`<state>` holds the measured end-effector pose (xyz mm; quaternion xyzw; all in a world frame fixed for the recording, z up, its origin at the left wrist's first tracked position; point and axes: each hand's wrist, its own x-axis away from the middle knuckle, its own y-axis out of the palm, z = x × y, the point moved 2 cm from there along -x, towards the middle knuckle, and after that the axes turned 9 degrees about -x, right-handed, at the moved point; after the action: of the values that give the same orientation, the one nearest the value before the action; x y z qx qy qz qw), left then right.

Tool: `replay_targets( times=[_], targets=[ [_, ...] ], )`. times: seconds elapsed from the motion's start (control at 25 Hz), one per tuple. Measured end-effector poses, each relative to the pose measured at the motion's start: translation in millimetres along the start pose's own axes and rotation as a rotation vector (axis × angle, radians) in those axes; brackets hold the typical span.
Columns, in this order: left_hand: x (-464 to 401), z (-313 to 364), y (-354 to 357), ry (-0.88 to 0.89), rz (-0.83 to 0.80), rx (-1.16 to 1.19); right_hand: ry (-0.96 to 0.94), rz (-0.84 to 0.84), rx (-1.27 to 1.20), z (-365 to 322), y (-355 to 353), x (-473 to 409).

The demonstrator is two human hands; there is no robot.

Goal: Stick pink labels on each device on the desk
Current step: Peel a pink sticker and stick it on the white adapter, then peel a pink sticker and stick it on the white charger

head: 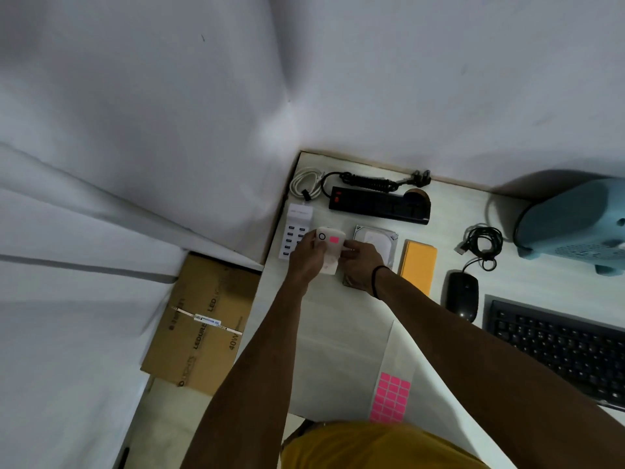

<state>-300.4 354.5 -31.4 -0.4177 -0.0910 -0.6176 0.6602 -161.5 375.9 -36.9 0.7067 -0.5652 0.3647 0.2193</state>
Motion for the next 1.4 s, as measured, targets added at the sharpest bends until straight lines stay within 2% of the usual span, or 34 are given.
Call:
replay_targets(
  times=[0.16, 0.32, 0.44, 0.64, 0.8, 0.92, 1.12, 1.24, 1.4],
  targets=[
    [11.1, -12.1, -14.4, -0.076, 0.07, -0.026, 0.008, -0.017, -0.021, 2.3, 11.1, 6.3],
    [41.3, -8.9, -5.1, -0.081, 0.171, -0.024, -0.013, 0.008, -0.084, 11.1, -9.0, 23.6],
    [67.2, -13.7, 15.7, -0.083, 0.119, -0.01, -0.031, 0.001, -0.085, 26.1, -22.5, 46.6],
    [105.1, -28.2, 59.1, -0.077, -0.069, 0.07, -0.053, 0.013, -0.056, 62.0, -51.7, 95.6],
    [131.9, -43.9, 103.4, -0.094, -0.147, -0.053, 0.046, 0.005, -0.057, 115.9, -85.7, 130.5],
    [149.5, -52.3, 130.6, -0.126, -0.135, -0.177, 0.091, 0.045, 0.145, 153.7, -108.4, 155.6],
    [177.6, -76.5, 156.0, -0.201, -0.118, -0.257, 0.079, -0.124, 0.719, 203.5, -94.7, 175.0],
    [186.1, -82.1, 172.9, -0.249, -0.152, -0.277, 0.139, -0.179, 0.837, 222.6, -91.1, 178.5],
    [183.2, -86.1, 177.4, -0.234, -0.222, -0.423, 0.114, -0.208, 0.887, 218.0, -89.7, 177.9]
  ],
)
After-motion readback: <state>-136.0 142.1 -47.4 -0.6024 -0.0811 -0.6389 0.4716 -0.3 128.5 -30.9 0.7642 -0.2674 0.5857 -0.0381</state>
